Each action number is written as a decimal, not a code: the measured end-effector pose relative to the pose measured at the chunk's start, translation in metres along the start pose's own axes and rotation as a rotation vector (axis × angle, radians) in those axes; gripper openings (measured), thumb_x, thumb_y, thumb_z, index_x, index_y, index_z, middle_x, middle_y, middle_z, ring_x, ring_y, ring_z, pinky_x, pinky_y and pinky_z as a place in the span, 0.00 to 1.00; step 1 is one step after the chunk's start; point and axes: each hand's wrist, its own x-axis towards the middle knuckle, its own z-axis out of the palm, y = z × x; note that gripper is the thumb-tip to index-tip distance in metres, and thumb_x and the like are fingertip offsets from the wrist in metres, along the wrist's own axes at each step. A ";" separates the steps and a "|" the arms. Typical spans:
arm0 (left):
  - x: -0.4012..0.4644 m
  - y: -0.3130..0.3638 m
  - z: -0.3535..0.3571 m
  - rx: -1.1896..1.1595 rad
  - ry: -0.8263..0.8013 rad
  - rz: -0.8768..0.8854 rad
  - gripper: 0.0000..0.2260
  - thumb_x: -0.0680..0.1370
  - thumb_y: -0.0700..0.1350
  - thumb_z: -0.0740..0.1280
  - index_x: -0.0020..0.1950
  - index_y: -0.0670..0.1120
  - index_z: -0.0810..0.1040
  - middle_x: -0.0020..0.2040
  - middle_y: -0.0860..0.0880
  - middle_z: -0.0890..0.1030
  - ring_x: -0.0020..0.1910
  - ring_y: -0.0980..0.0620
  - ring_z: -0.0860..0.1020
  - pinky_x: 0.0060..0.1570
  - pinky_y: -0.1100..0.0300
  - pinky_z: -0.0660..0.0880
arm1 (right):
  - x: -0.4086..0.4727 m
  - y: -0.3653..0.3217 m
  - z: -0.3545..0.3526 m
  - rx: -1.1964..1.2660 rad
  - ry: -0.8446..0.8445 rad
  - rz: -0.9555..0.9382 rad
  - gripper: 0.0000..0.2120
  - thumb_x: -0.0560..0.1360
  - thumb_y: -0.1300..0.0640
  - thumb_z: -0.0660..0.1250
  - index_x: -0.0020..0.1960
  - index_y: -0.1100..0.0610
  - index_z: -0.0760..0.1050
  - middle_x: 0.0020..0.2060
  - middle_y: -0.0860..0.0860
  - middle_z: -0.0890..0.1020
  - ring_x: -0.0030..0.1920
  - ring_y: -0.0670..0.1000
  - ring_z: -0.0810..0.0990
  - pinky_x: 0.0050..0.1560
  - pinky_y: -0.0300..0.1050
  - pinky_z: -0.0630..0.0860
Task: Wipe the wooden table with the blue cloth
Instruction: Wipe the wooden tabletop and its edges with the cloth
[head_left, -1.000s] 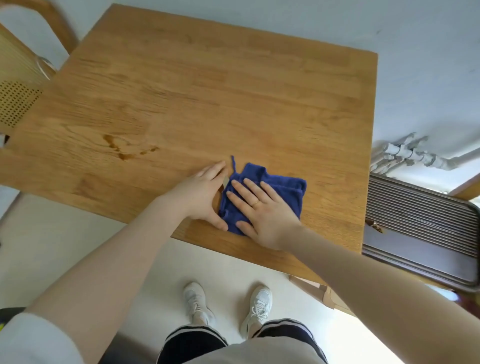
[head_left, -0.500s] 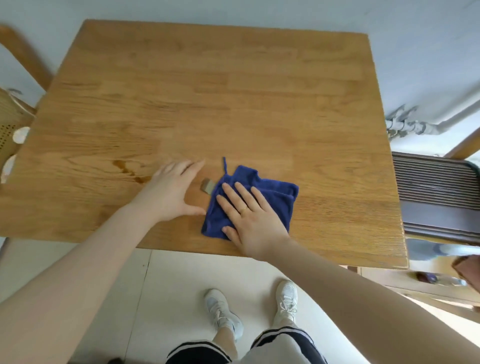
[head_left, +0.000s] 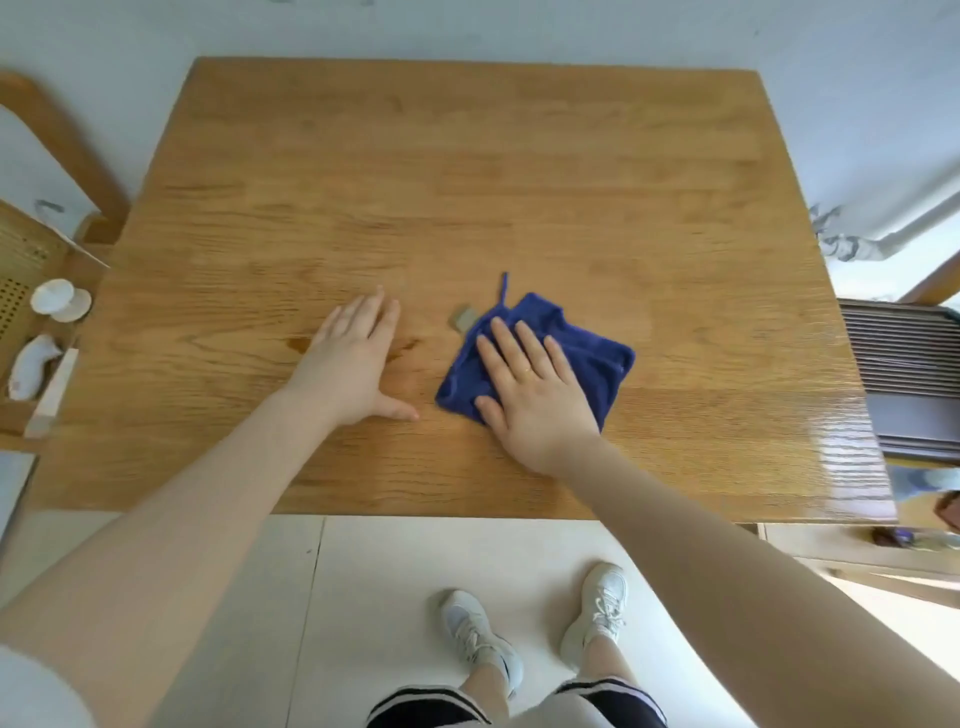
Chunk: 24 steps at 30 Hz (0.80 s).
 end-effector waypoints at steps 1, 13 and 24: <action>0.002 -0.002 0.002 0.008 -0.001 -0.020 0.56 0.64 0.67 0.70 0.76 0.45 0.38 0.76 0.44 0.36 0.76 0.47 0.40 0.73 0.54 0.39 | -0.010 -0.008 0.002 -0.003 -0.018 -0.082 0.32 0.76 0.42 0.44 0.76 0.55 0.55 0.76 0.53 0.56 0.75 0.56 0.54 0.73 0.51 0.41; 0.000 -0.012 0.015 0.033 0.052 -0.120 0.60 0.58 0.77 0.62 0.77 0.45 0.41 0.77 0.43 0.43 0.76 0.47 0.43 0.74 0.51 0.40 | 0.056 0.000 -0.010 -0.008 0.008 0.154 0.29 0.80 0.44 0.46 0.77 0.53 0.43 0.77 0.51 0.45 0.76 0.53 0.42 0.74 0.51 0.39; 0.006 -0.014 0.016 0.005 0.082 -0.119 0.60 0.56 0.76 0.65 0.76 0.44 0.46 0.77 0.42 0.47 0.76 0.46 0.46 0.74 0.51 0.42 | 0.096 -0.002 -0.012 -0.005 -0.001 0.050 0.28 0.80 0.43 0.49 0.77 0.50 0.48 0.77 0.49 0.48 0.76 0.52 0.45 0.74 0.52 0.40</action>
